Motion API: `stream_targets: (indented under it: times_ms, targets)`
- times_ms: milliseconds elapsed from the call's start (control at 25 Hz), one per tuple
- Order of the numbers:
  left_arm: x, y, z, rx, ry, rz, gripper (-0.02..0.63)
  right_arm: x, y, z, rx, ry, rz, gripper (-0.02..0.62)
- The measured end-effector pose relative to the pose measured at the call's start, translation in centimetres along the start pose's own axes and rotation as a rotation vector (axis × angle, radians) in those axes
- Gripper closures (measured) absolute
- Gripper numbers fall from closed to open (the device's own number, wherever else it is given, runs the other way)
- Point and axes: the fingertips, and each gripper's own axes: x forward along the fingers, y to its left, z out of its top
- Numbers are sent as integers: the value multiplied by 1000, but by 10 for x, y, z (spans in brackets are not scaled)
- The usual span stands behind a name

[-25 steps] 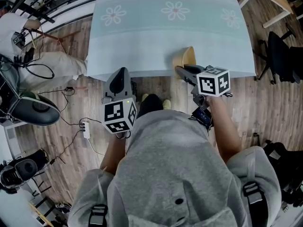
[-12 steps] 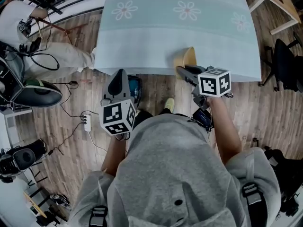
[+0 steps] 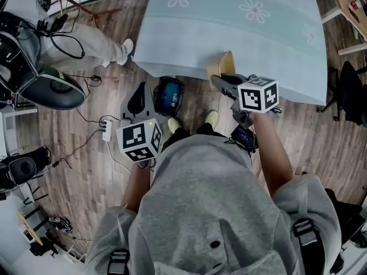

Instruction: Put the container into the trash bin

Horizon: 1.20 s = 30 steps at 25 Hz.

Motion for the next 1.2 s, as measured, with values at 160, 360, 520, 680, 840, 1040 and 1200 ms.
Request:
stream_targets:
  times_ms: [160,360,520,680,840,1040,1200]
  targets:
    - [-18,30,-11,-12,3,43,586,32,27,-7,-24,43,43,565]
    - [-43,74,-26,-52,8,109,586,76,69,-15,-68,107,113,565]
    - [-60,107,-35,-84,8,155,586,107,100,-18,-98,150,160,565]
    - [-78,129,-41,-109,-1,196,586,129,126,-24,-125,189,199,565]
    - [-97,148,-46,-131,-3,231,586,145,149,-27,-154,221,226,565]
    - [-107,161,-58,-152,10,247,586,160,164,-34,-162,248,247,565]
    - [-107,173,-70,-174,29,250,586,175,166,-42,-150,270,246,565]
